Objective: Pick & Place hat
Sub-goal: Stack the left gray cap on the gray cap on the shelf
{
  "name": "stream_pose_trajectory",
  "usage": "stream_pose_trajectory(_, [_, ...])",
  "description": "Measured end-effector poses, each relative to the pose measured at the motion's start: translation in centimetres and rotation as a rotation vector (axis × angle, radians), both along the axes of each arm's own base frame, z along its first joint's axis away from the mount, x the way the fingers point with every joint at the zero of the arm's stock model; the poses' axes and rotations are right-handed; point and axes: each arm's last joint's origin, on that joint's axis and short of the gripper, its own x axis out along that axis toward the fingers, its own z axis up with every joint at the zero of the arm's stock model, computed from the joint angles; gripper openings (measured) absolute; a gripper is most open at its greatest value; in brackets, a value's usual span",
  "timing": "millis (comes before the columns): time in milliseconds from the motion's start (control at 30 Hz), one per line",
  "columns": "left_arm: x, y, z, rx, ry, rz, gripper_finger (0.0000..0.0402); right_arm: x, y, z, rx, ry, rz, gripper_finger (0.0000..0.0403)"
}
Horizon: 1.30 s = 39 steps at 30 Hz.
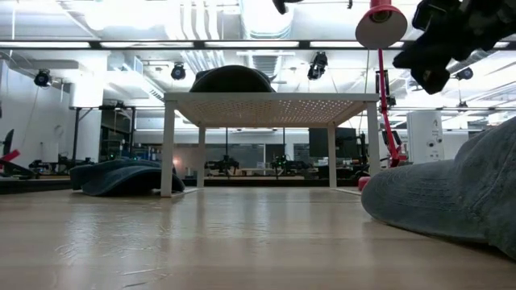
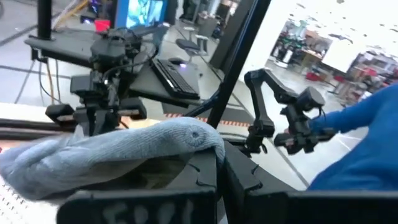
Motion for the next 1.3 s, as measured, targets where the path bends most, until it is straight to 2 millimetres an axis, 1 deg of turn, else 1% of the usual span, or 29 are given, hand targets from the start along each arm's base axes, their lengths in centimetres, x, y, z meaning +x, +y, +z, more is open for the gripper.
stream_pose_trajectory(133, [0.2, 1.2, -0.8, 0.015, 0.018, -0.033, 0.0000, 0.1, 0.0, 0.4, -0.001, -0.038, 0.000, 0.0027])
stream_pose_trajectory(300, [0.3, 1.8, -1.3, 0.041, 0.018, -0.072, 0.0000, 0.2, 0.0, 0.6, 0.011, -0.071, -0.004, 0.0027])
stream_pose_trajectory(567, [0.3, 2.0, -1.4, 0.159, -0.029, -0.089, 0.0000, 0.5, 0.0, 1.2, 0.011, -0.134, -0.003, 0.0027])
stream_pose_trajectory(733, [0.3, 3.1, -1.1, 0.236, -0.084, -0.062, 0.0000, 1.0, 0.0, 1.2, 0.041, -0.144, -0.012, 0.0027])
stream_pose_trajectory(867, [0.0, 4.7, -0.8, 0.257, -0.124, -0.088, 0.0000, 1.4, 0.0, 1.1, 0.134, -0.139, -0.037, 0.0027])
stream_pose_trajectory(967, [-0.4, 6.3, -0.8, 0.250, -0.129, -0.108, 0.0000, 1.7, 0.0, 0.9, 0.168, -0.119, -0.046, 0.0027])
stream_pose_trajectory(1167, [-1.9, 9.7, -0.6, 0.262, -0.175, -0.213, 0.0000, 2.1, 0.0, 0.5, 0.180, -0.094, -0.052, 0.0027])
stream_pose_trajectory(1300, [-2.8, 11.3, -0.5, 0.287, -0.205, -0.257, 0.0000, 2.2, 0.0, 0.4, 0.206, -0.086, -0.062, 0.0027])
